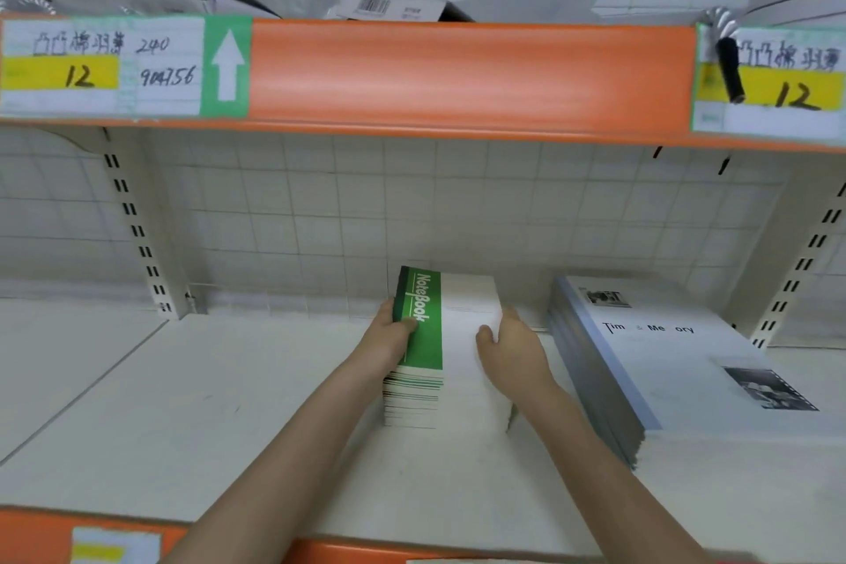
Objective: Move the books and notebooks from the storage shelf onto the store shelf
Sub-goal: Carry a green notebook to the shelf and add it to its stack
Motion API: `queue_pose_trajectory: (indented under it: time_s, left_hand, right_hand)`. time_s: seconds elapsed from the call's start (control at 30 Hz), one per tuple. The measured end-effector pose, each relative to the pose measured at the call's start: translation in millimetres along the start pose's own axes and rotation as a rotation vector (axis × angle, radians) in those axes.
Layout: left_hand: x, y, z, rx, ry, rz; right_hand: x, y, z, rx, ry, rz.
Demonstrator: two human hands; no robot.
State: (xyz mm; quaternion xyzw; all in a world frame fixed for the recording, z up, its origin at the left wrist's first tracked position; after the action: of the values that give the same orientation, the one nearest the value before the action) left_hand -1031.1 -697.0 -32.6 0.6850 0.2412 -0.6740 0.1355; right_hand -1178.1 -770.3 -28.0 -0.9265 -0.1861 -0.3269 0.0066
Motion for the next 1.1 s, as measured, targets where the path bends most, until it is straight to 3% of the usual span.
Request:
queue_pose_trajectory:
  time_s: [0.37,0.87,1.1]
  left_hand:
    - [-13.4,-11.8,-51.4,-0.057,0.454,0.159]
    - [14.9,-24.4,-85.5,-0.091,0.842,0.275]
    - [18.5,-35.7,-86.0,-0.018,0.832,0.333]
  right_hand:
    - [66.1,-6.3,17.4,0.072,-0.382,-0.239]
    - [110.2,-38.0,52.0,-0.016,-0.401,-0.514]
    - [107.2,-56.4,56.2,-0.014,-0.435,-0.436]
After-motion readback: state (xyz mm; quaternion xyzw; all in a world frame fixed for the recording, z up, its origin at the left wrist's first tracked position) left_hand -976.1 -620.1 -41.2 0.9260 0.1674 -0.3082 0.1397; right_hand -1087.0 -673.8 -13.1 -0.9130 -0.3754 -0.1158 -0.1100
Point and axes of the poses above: each hand's wrist, its own y-axis towards the middle knuckle, its own z-axis out of the palm, x = y × z, the point moved 6 cm from there along y, towards the middle knuckle, and after that the axes turned 3 degrees about -y, right-handed, at the moved point
